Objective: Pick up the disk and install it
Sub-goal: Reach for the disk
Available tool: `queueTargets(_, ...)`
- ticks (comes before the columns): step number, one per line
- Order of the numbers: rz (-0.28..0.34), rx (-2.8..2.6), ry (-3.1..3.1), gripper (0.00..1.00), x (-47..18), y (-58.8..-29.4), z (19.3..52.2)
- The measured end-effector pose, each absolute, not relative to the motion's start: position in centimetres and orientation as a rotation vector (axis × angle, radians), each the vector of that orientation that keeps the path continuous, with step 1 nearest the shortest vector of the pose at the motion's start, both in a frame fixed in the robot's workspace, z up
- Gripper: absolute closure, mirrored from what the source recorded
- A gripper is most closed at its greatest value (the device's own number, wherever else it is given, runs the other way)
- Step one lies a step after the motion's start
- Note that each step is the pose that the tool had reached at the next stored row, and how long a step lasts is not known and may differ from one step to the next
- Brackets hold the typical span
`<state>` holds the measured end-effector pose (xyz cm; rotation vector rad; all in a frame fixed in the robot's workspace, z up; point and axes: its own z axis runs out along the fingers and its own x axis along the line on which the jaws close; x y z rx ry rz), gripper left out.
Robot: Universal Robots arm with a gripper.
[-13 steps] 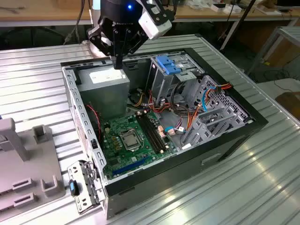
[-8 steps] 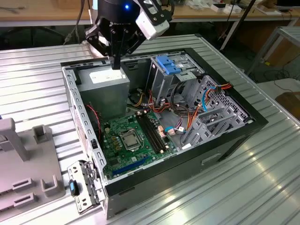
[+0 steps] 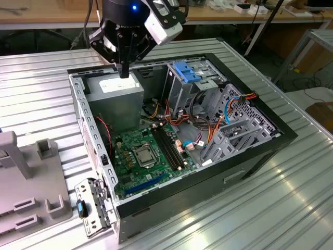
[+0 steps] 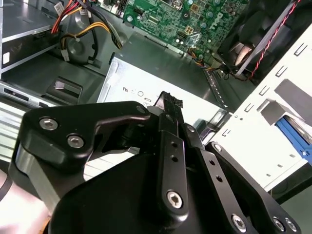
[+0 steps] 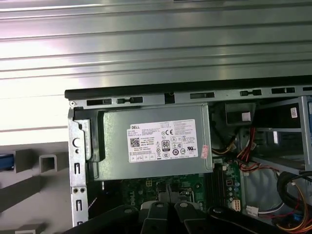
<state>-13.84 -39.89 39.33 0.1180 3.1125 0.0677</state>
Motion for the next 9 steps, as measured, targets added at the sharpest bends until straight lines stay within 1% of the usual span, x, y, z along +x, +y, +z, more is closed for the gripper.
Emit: queueTargets(9,0.068,0.118,3.113,0.89,-14.82,-39.89,39.33)
